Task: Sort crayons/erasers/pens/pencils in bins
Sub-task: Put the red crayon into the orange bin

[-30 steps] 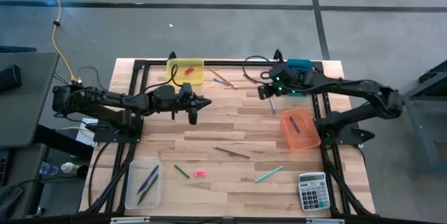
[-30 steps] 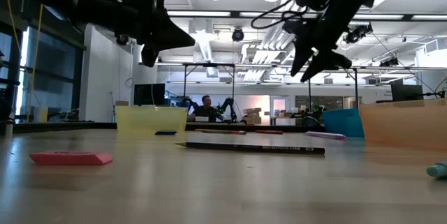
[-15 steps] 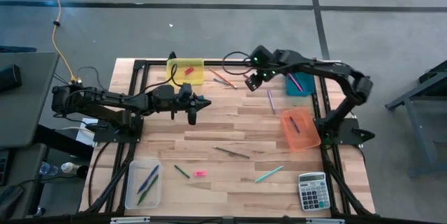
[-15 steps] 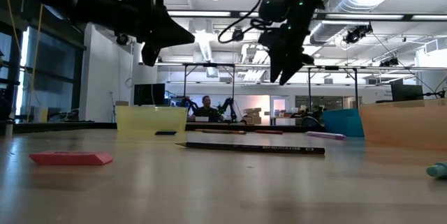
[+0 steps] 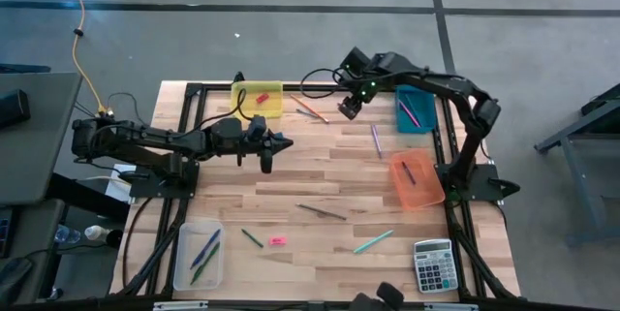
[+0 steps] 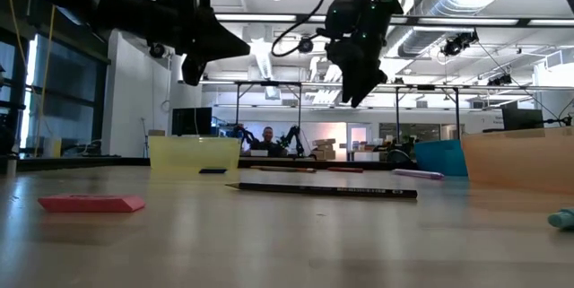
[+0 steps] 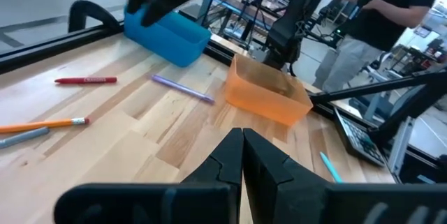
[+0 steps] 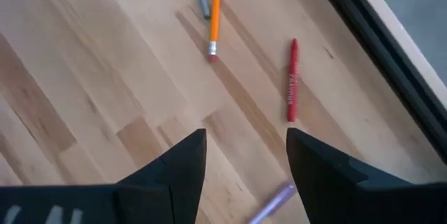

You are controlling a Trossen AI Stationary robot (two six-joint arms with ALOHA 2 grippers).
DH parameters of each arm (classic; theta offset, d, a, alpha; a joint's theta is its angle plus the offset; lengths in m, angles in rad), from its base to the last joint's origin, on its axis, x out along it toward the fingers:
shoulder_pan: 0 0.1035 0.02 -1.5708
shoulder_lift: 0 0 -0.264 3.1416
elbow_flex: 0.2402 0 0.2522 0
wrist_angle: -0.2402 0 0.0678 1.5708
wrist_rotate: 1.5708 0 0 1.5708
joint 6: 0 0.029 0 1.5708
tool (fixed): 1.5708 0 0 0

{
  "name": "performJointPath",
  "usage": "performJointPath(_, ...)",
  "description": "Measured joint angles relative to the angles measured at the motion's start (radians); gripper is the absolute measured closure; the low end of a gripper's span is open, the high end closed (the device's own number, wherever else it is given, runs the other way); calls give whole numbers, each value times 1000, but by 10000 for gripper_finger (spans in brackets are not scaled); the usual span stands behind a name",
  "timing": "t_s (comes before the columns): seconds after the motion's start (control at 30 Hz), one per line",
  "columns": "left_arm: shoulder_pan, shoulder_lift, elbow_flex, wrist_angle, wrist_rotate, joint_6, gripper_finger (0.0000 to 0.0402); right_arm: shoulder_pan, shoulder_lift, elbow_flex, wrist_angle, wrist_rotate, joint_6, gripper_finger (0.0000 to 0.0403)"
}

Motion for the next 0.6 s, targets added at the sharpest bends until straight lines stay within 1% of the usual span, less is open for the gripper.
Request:
performJointPath(0.07, 0, 0, 0, 0, 12, 0, 401, -14, 0, -13, 13, -3, -12, 215)
performJointPath(0.13, -4, 0, 0, 0, 13, 0, 401, -26, 0, -51, 45, -33, -35, 218)
performJointPath(0.2, -8, 0, 0, 0, 3, 0, 401, -33, 0, -95, 110, -36, -39, 220)
performJointPath(0.37, -8, 0, 0, 0, -6, 0, 401, -56, 1, -208, 273, -37, 8, 221)
performJointPath(0.47, -9, 0, 0, 0, -13, -7, 402, -66, 1, -279, 352, -32, -7, 221)
performJointPath(0.6, -22, 1, 0, 1, -13, 5, 402, -66, 1, -370, 512, -16, -15, 222)
